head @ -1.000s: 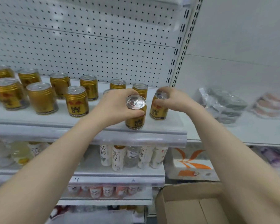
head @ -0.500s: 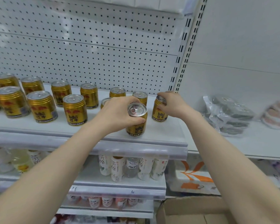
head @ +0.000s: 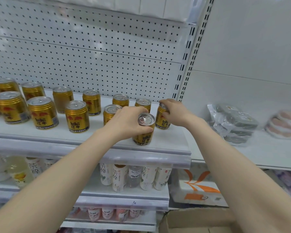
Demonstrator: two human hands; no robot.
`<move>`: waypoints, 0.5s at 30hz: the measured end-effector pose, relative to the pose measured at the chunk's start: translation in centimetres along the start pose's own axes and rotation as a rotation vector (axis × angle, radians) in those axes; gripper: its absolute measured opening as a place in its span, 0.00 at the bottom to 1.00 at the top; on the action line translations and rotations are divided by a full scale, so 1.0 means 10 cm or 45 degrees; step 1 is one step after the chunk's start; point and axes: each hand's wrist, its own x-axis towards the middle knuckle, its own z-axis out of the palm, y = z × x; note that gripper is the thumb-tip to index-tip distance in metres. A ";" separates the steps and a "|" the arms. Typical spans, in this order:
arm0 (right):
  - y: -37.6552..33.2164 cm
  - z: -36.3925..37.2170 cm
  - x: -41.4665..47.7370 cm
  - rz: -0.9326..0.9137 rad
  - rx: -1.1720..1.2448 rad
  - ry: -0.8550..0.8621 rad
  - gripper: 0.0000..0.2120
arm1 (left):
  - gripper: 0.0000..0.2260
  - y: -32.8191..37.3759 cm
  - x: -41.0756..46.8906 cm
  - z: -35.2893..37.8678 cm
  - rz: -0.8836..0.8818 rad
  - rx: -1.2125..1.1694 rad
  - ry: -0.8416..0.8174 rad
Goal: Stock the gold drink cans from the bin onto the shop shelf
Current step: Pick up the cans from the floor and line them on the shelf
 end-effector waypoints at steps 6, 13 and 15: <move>-0.17 -0.03 -0.26 -0.082 0.078 0.163 0.29 | 0.27 -0.02 0.03 -0.01 0.032 0.102 -0.080; -0.59 -0.04 -0.65 -0.253 0.266 0.187 0.17 | 0.24 -0.30 -0.15 -0.34 0.090 0.228 0.247; -0.67 -0.05 -0.68 -0.246 0.252 0.031 0.20 | 0.24 -0.47 -0.22 -0.40 0.006 0.296 0.234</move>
